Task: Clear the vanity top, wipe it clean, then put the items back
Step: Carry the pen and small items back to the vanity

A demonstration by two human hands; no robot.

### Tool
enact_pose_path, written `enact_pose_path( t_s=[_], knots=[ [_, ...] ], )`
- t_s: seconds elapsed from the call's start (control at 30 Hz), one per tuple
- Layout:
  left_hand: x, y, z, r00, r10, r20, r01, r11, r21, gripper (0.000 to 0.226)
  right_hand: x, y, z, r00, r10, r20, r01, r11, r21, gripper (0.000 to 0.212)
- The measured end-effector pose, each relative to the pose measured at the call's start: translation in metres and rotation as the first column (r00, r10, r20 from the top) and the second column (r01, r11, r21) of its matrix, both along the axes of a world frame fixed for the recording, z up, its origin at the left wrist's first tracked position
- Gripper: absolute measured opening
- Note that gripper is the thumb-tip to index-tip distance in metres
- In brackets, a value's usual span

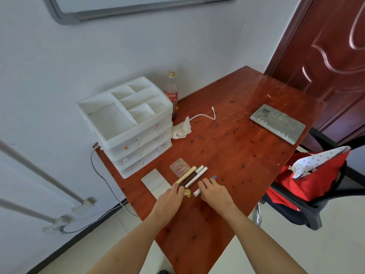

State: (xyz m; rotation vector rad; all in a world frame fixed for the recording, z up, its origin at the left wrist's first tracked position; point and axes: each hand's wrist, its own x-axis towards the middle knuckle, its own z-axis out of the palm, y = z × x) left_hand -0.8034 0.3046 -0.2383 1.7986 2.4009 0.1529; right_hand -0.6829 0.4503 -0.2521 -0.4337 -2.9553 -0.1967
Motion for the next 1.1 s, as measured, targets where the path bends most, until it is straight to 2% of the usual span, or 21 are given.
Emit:
enact_pose_path(
  t_s=[0.1,0.27,0.4,0.53,0.63,0.77,0.93,1.1],
  knots=[
    [-0.004,0.0,0.014,0.997,0.067,0.023,-0.069,0.994,0.085,0.029,-0.011,0.009,0.017,0.995,0.063,-0.073,-0.06,0.997,0.038,0.045],
    [-0.017,-0.011,0.032,0.965,0.262,-0.03,-0.258,0.961,0.1,0.016,-0.041,0.01,0.036,0.972,0.219,-0.082,-0.212,0.973,0.09,0.038],
    [-0.018,-0.042,0.055,0.902,0.394,-0.178,-0.374,0.917,0.136,0.05,-0.075,-0.01,0.047,0.892,0.443,-0.091,-0.432,0.894,0.121,0.03],
    [-0.011,-0.095,0.064,0.791,0.576,-0.205,-0.555,0.817,0.156,0.053,-0.11,-0.06,0.063,0.767,0.632,-0.106,-0.615,0.773,0.159,0.028],
    [0.001,-0.157,0.064,0.64,0.735,-0.225,-0.727,0.674,0.134,0.053,-0.134,-0.117,0.072,0.635,0.763,-0.123,-0.739,0.646,0.192,0.027],
    [0.032,-0.248,0.065,0.38,0.899,-0.218,-0.895,0.417,0.161,0.055,-0.146,-0.215,0.086,0.41,0.905,-0.115,-0.879,0.426,0.214,0.03],
    [0.099,-0.354,0.078,0.074,0.968,-0.238,-0.957,0.136,0.255,0.058,-0.13,-0.348,0.092,0.116,0.992,-0.059,-0.973,0.125,0.192,0.033],
    [0.171,-0.453,0.092,-0.205,0.939,-0.275,-0.943,-0.114,0.314,0.045,-0.094,-0.483,0.104,-0.14,0.987,-0.084,-0.971,-0.12,0.207,0.027]
  ],
)
